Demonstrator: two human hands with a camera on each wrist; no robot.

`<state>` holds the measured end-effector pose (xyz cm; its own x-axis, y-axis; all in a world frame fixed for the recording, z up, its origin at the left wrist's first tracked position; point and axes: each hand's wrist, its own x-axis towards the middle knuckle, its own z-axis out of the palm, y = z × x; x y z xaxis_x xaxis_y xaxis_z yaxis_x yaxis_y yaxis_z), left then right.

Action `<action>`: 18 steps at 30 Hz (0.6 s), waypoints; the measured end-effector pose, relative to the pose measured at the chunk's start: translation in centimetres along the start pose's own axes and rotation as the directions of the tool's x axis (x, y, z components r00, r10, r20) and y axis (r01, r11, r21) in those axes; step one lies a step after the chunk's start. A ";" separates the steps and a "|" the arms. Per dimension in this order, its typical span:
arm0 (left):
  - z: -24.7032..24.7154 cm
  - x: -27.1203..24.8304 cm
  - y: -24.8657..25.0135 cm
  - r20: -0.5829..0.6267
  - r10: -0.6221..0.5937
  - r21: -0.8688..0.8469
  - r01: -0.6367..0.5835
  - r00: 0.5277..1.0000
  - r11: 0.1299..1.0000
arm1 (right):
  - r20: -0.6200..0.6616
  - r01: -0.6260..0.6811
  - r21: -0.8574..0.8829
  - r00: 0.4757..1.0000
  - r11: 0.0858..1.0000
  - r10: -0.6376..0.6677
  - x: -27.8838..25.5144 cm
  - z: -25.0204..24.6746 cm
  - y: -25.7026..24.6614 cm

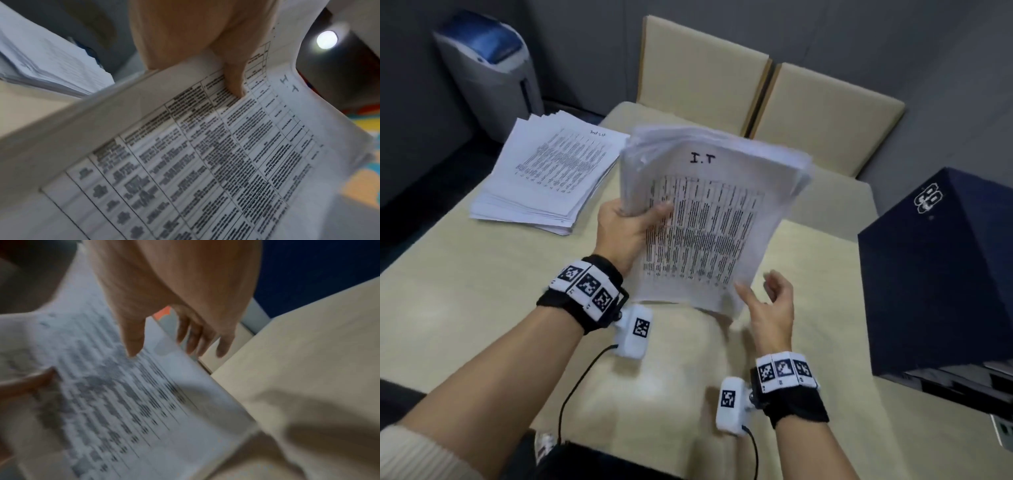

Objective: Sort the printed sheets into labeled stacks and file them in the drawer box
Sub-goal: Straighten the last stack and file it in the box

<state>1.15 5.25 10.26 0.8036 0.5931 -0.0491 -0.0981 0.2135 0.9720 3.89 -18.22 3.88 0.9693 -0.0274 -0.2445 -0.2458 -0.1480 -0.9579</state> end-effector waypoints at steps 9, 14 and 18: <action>0.1 0.2 -4.5 0.185 -0.372 -0.452 0.415 0.909 0.790 | 0.264 -0.205 0.551 0.962 0.809 0.064 1.7 -2.9 -2.8; -4.9 3.1 -4.9 0.014 -0.404 -0.203 0.399 0.915 0.894 | 0.101 0.119 0.264 0.983 0.957 -0.150 3.9 -4.5 -5.2; -5.3 5.6 -3.2 0.092 -0.257 0.186 0.237 0.962 0.954 | 0.038 0.244 0.209 0.966 0.947 -0.257 3.7 -5.0 -6.8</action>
<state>2.80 12.00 5.69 0.8524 0.4444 -0.2755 0.2055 0.1997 0.9581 9.20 -22.26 10.20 0.9988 0.0492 0.0041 0.0012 0.0593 -0.9982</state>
